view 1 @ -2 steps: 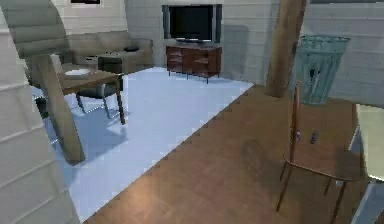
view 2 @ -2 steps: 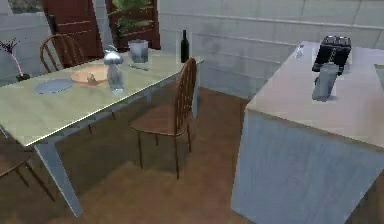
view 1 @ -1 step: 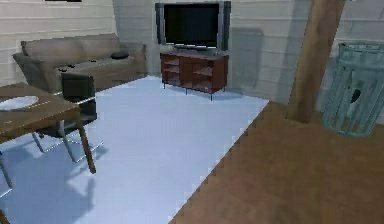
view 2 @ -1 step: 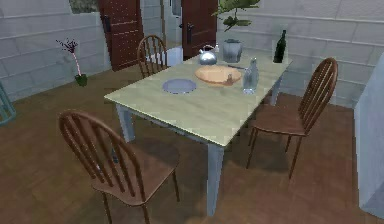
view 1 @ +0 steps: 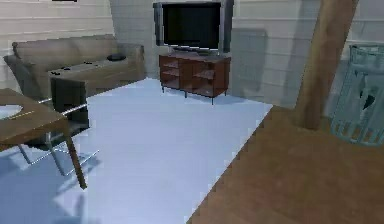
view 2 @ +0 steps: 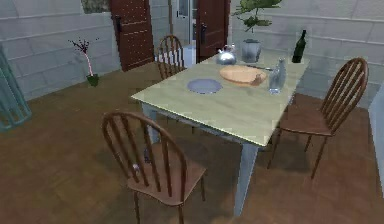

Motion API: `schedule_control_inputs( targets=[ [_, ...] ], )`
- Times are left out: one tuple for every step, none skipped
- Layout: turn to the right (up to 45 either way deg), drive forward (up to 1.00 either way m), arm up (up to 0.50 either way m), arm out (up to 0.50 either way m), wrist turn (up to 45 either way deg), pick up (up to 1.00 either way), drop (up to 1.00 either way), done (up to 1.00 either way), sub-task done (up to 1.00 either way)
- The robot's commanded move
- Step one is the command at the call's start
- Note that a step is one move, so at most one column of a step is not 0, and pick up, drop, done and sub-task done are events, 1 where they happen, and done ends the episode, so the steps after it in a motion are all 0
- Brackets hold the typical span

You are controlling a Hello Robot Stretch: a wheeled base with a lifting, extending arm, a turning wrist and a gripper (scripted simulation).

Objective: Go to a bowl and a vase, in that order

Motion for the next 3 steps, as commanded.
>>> schedule_control_inputs(
  targets=[
    [33.0,0.0,0.0,0.0,0.0,0.0,0.0,0.0,0.0],
    [0.0,1.0,0.0,0.0,0.0,0.0,0.0,0.0,0.0],
    [45.0,0.0,0.0,0.0,0.0,0.0,0.0,0.0,0.0]
  ],
)
